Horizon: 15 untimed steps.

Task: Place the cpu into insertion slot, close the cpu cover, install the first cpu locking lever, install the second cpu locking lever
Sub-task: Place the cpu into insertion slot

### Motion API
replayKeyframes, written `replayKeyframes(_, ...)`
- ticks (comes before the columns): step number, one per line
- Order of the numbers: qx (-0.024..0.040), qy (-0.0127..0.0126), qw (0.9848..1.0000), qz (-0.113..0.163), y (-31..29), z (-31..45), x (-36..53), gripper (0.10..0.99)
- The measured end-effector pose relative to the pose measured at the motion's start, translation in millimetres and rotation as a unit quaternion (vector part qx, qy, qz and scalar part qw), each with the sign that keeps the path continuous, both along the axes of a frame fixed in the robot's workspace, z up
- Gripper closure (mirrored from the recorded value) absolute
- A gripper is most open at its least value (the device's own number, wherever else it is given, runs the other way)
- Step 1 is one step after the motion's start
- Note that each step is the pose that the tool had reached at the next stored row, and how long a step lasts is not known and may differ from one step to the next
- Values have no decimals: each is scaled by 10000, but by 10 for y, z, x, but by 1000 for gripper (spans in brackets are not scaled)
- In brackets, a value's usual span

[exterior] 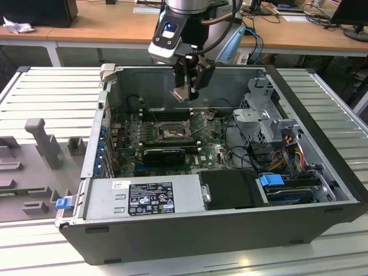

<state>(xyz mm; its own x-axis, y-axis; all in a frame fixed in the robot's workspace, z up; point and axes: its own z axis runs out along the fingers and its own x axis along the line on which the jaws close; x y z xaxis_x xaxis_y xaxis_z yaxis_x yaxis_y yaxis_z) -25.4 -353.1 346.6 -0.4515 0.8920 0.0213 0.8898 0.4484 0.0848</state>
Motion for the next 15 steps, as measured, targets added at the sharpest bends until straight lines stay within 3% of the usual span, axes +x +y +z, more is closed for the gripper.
replayKeyframes(7,-5,5,9999,-129,0,-16,0,557)
replayKeyframes(15,-5,6,9980,-625,0,-19,0,557)
